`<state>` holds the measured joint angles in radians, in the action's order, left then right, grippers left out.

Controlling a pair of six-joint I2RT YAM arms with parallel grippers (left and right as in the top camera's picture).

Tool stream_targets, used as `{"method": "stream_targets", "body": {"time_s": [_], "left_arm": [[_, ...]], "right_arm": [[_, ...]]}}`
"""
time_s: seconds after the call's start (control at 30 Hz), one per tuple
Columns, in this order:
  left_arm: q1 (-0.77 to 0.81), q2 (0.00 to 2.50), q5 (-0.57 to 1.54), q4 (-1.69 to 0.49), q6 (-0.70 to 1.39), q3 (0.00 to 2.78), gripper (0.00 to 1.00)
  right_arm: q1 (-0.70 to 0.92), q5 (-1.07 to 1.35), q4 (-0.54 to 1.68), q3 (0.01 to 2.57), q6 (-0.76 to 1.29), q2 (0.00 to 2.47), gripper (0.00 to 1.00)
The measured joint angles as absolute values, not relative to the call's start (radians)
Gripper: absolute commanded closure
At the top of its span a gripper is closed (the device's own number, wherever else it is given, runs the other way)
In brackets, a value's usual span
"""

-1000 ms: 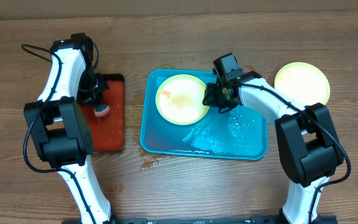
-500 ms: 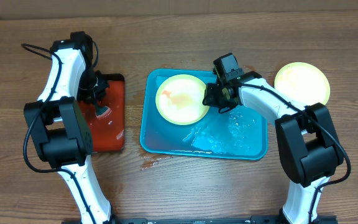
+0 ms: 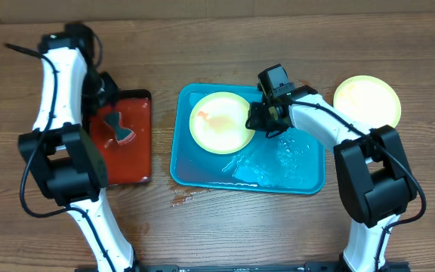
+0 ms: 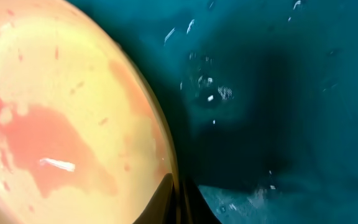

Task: Clean dirty plates on tray and stack at the side
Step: 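Drop the sponge into the black tray and open the left gripper, then carry the yellow plate with the right gripper onto the plate stack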

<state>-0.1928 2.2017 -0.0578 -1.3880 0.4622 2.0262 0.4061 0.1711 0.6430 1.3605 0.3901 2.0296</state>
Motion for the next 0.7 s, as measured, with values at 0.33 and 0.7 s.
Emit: {"method": "stream_targets", "body": {"time_s": [0.33, 0.7], "left_arm": [[-0.216, 2.201, -0.044, -1.378, 0.461, 2.036, 0.0], [-0.216, 2.201, -0.04, -1.376, 0.46, 2.036, 0.0]], "right_arm": [[0.599, -0.335, 0.909, 1.559, 0.286, 1.957, 0.96], [0.836, -1.2, 0.959, 1.661, 0.214, 1.946, 0.96]]}}
